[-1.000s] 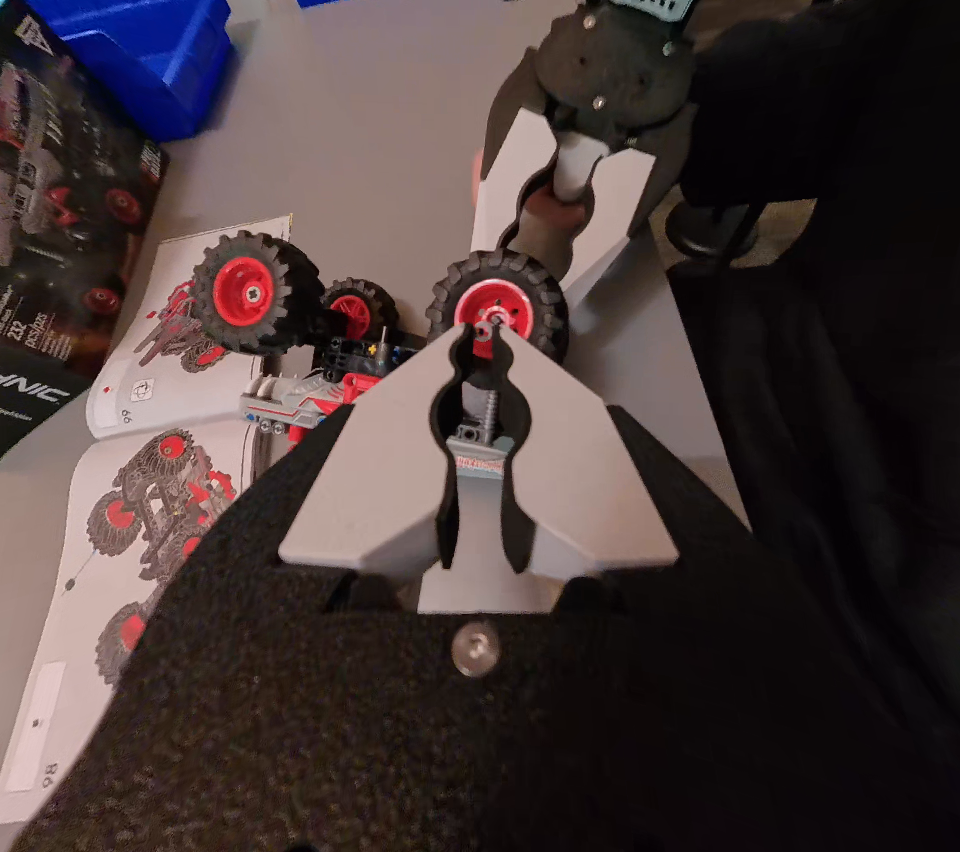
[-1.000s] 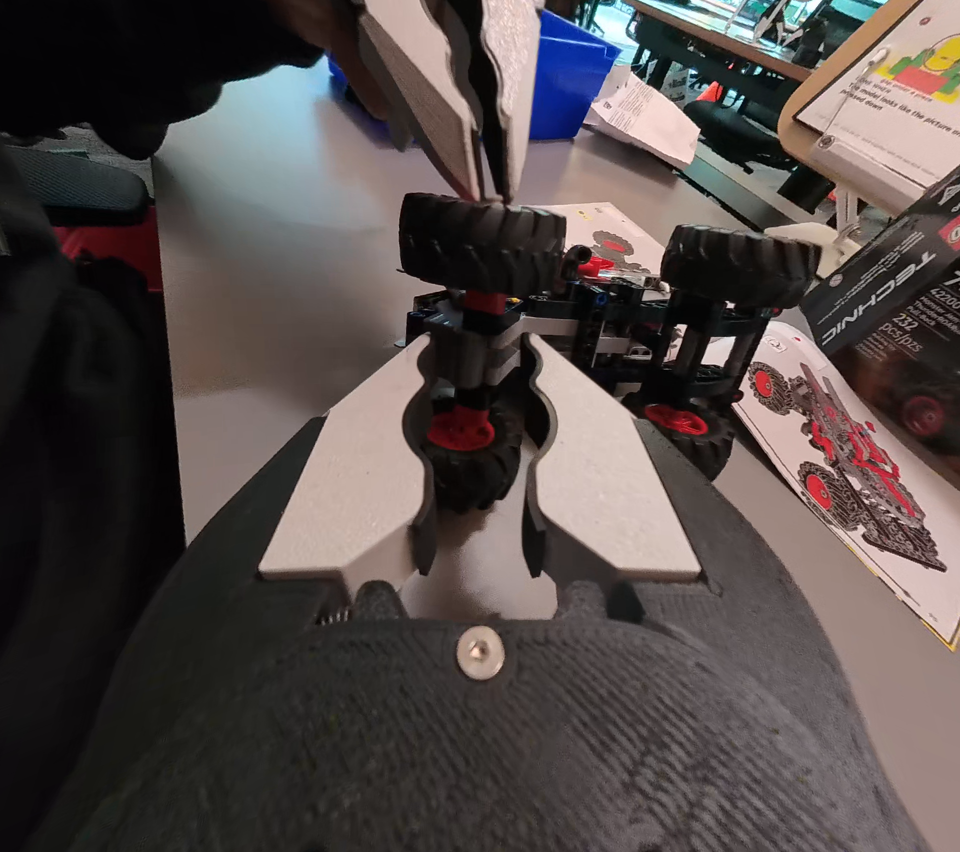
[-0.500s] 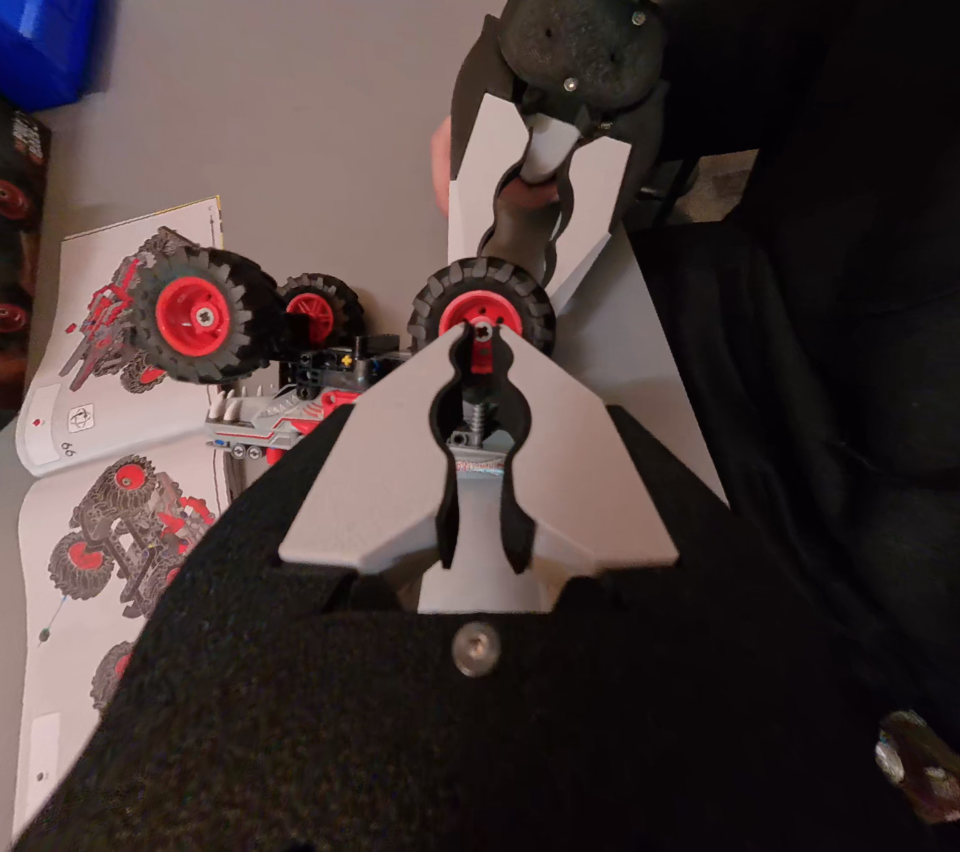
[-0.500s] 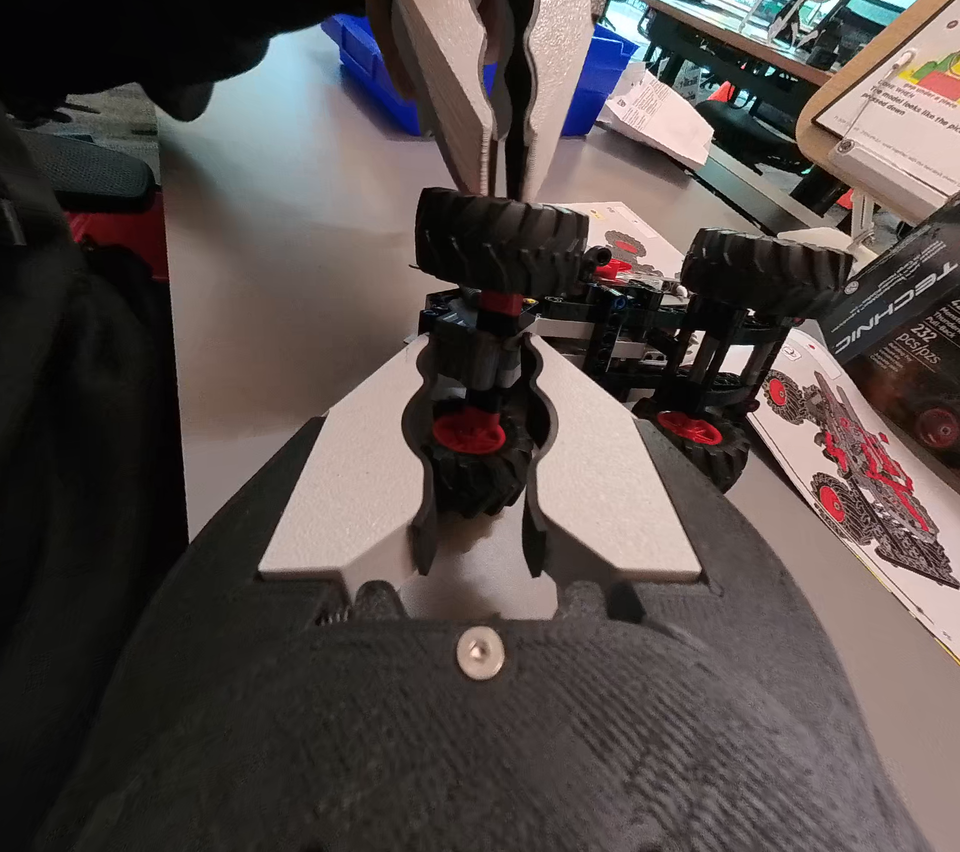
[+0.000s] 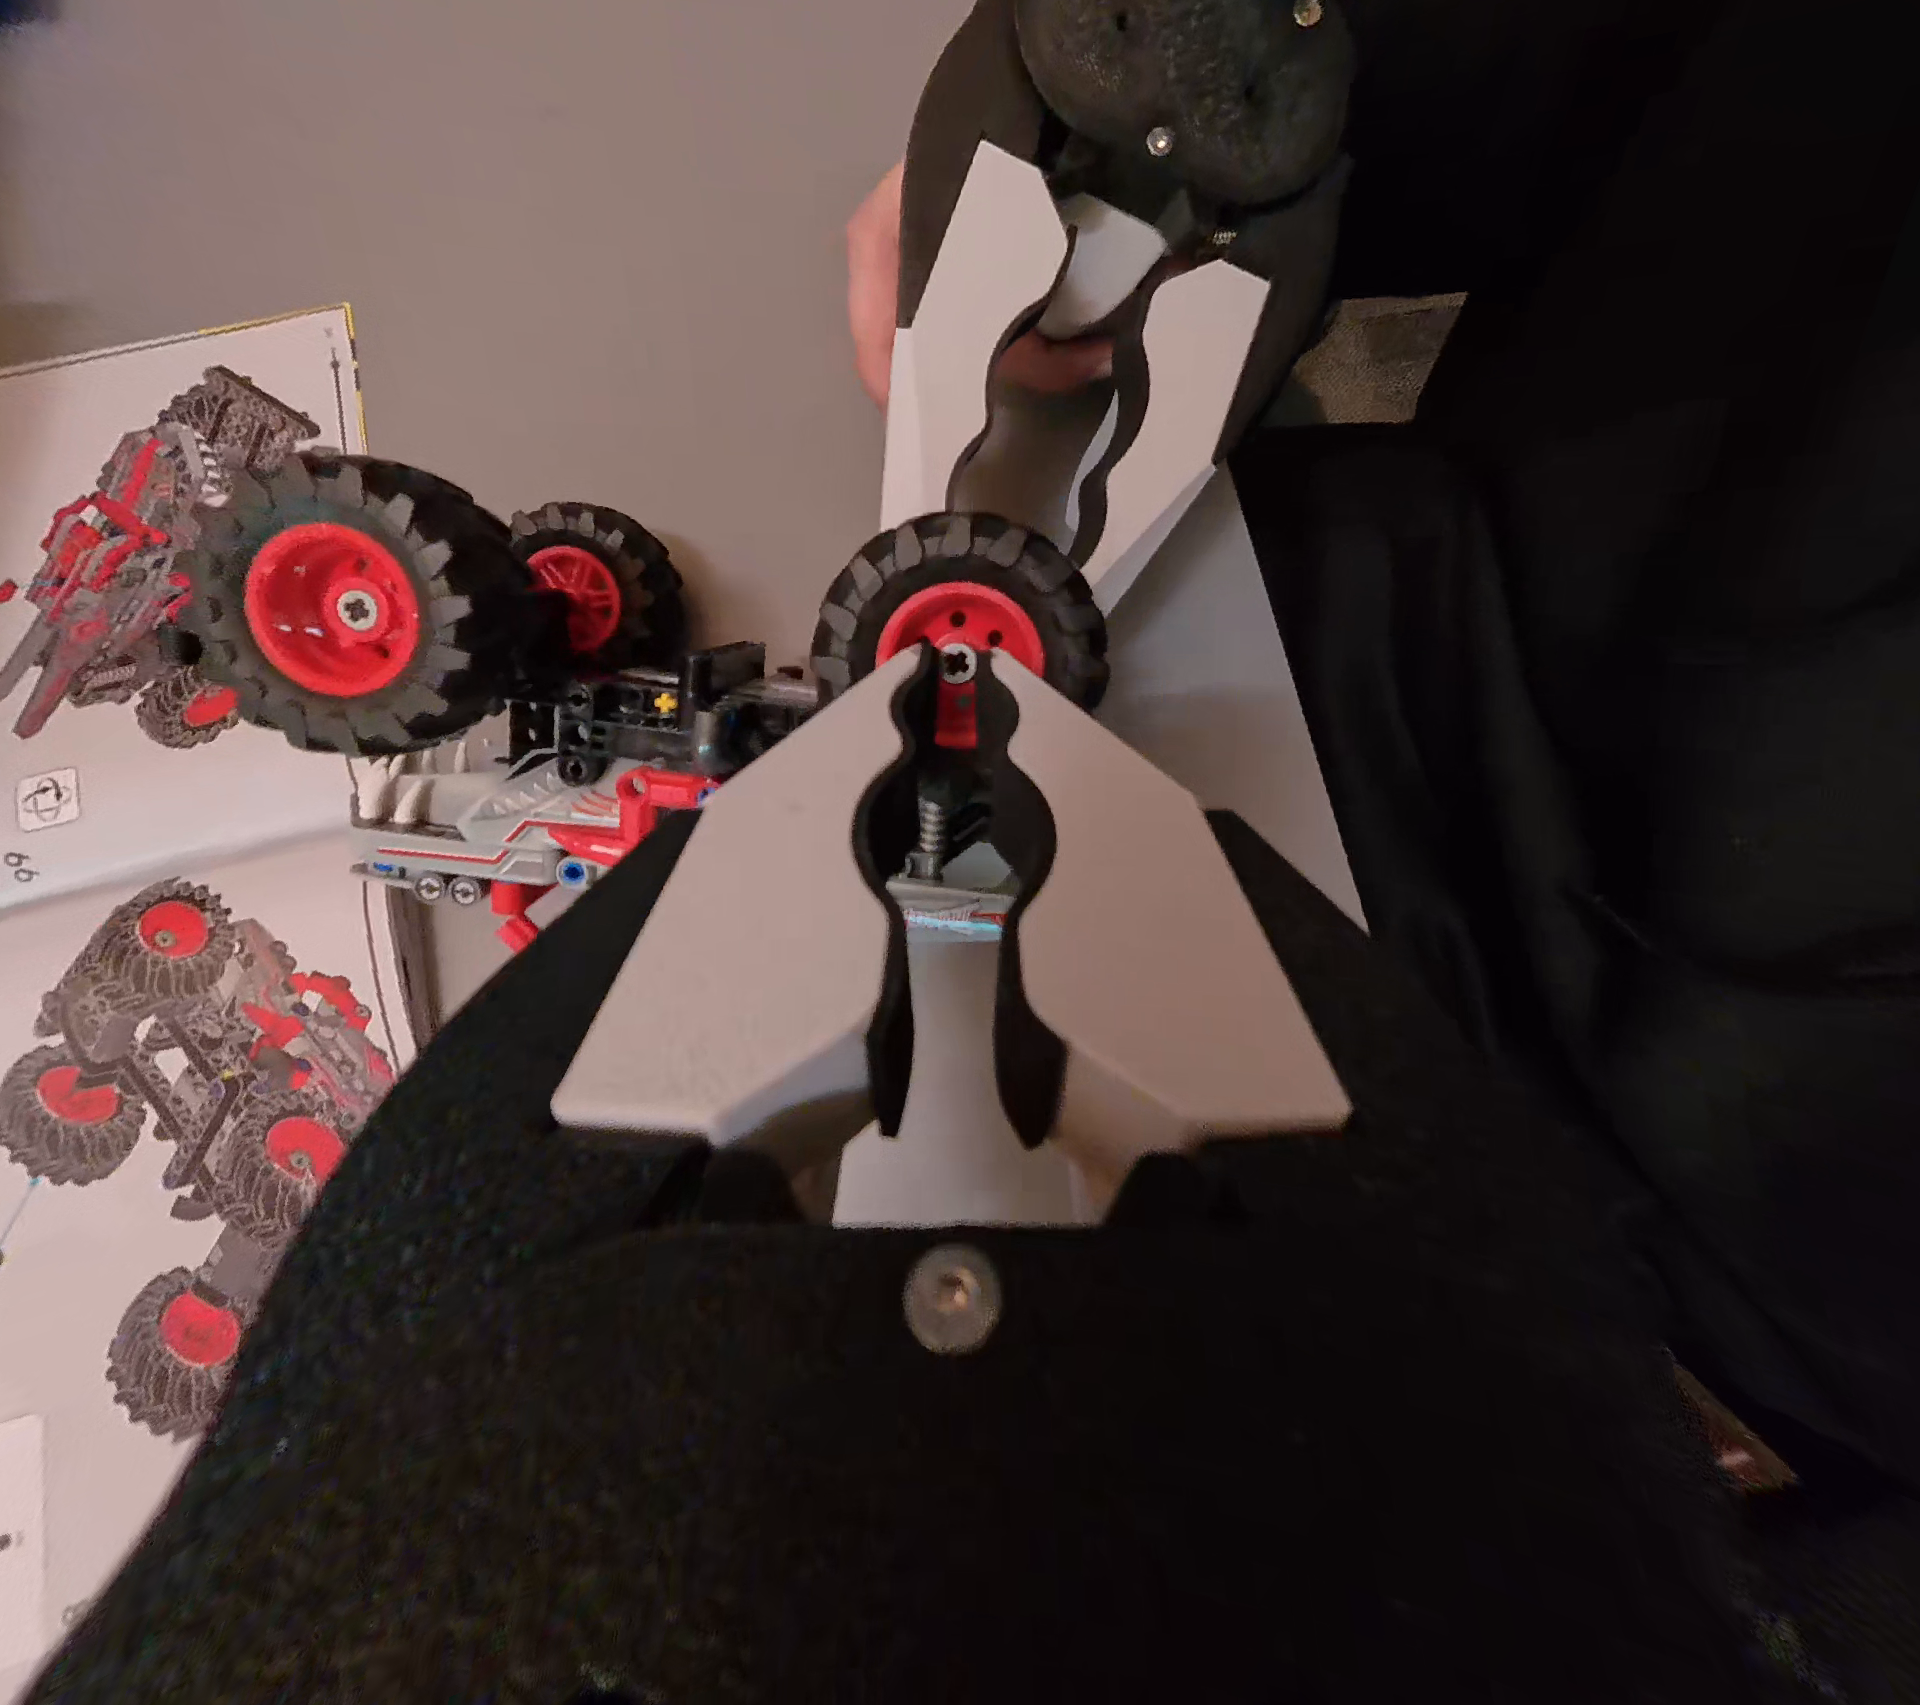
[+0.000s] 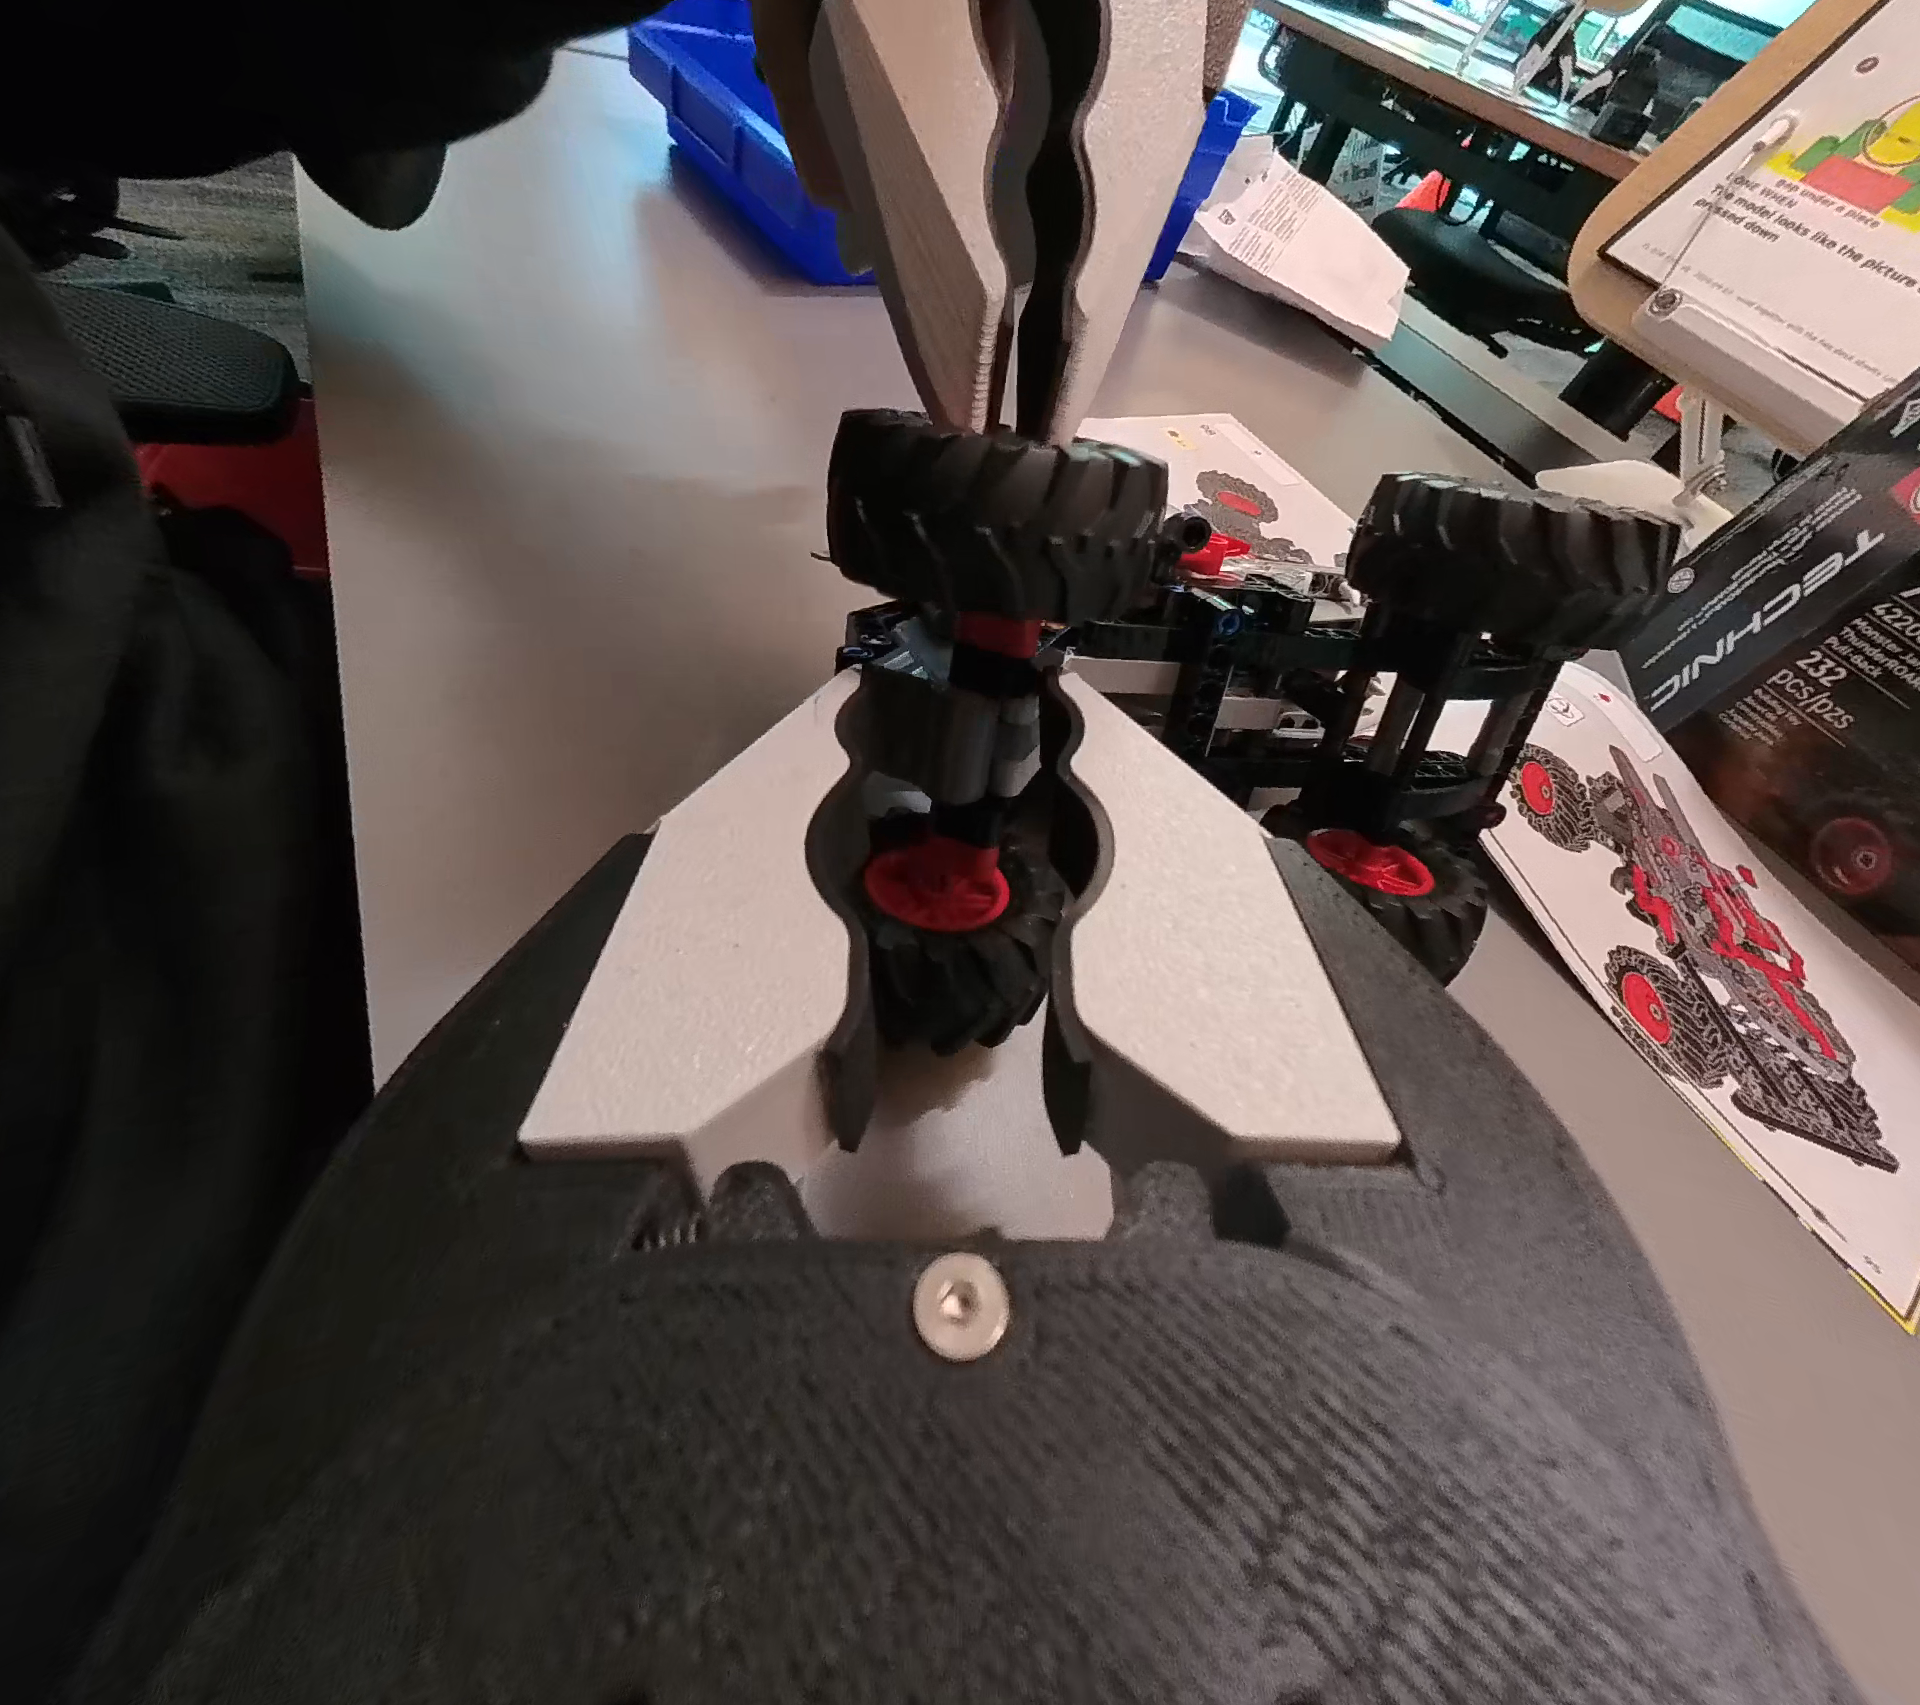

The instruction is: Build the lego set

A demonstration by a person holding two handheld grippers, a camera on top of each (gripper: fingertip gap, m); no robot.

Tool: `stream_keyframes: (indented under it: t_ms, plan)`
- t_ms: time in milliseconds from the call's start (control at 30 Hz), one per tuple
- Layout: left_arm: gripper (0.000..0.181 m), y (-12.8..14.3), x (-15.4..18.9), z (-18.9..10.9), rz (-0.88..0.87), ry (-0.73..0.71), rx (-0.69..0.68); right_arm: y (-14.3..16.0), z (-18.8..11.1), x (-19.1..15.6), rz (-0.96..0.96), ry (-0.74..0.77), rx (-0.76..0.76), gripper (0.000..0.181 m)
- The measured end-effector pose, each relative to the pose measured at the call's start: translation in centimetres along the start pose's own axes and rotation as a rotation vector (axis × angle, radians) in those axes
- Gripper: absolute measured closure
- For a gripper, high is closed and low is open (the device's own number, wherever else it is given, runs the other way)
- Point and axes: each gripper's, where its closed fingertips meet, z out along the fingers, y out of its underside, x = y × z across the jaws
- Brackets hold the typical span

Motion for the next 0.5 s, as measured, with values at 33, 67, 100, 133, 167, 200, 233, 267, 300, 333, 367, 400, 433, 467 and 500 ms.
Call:
stream_keyframes:
  t_ms: [33, 67, 100, 133, 167, 200, 233, 267, 300, 333, 367, 400, 433, 467, 500]
  plan:
    - [0.178, 0.0, 0.0, 0.0, 0.002, -0.007, -0.012, 0.0, 0.0, 0.0, 0.005, -0.001, 0.0, 0.152]
    - [0.178, 0.0, 0.0, 0.1, 0.018, -0.019, -0.023, 0.0, -0.1, 0.0, 0.008, -0.002, 0.001, 0.152]
    - [0.178, 0.0, 0.0, 0.1, 0.042, -0.032, -0.031, 0.0, -0.1, 0.1, 0.009, 0.0, 0.003, 0.152]
    - [0.178, -0.1, 0.0, 0.1, 0.06, -0.043, -0.034, 0.0, -0.1, 0.1, 0.008, 0.003, 0.003, 0.152]
    - [0.178, -0.1, 0.0, 0.1, 0.069, -0.049, -0.03, 0.0, -0.1, 0.1, 0.006, 0.005, 0.003, 0.152]
    - [0.178, -0.1, -0.1, 0.0, 0.072, -0.052, -0.018, 0.0, -0.1, 0.1, -0.002, 0.008, -0.001, 0.153]
    - [0.178, -0.2, -0.3, 0.0, 0.074, -0.066, 0.003, 0.1, -0.2, 0.1, -0.016, 0.004, -0.011, 0.153]
    - [0.178, -0.3, -0.5, -0.1, 0.078, -0.085, 0.031, 0.1, -0.5, 0.1, -0.029, -0.004, -0.021, 0.152]
    - [0.178, -0.4, -0.7, -0.4, 0.08, -0.102, 0.071, 0.1, -0.9, 0.3, -0.036, 0.002, -0.029, 0.149]
    - [0.178, -0.7, -0.9, -0.9, 0.076, -0.124, 0.121, 0.0, -1.4, 0.9, -0.033, 0.023, -0.033, 0.147]
    - [0.178, -1.0, -1.1, -1.5, 0.072, -0.145, 0.177, -0.5, -2.2, 1.7, -0.012, 0.046, -0.018, 0.145]
    - [0.178, -1.5, -1.2, -2.1, 0.08, -0.159, 0.237, -1.5, -3.0, 2.5, 0.029, 0.069, 0.02, 0.144]
    - [0.178, -2.0, -1.2, -2.7, 0.101, -0.176, 0.306, -2.8, -3.9, 3.4, 0.088, 0.091, 0.074, 0.145]
    - [0.178, -2.7, -1.1, -3.3, 0.129, -0.198, 0.373, -4.1, -4.7, 4.2, 0.161, 0.106, 0.131, 0.145]
    - [0.177, -3.3, -0.9, -3.7, 0.159, -0.208, 0.424, -5.2, -5.2, 4.9, 0.239, 0.108, 0.171, 0.147]
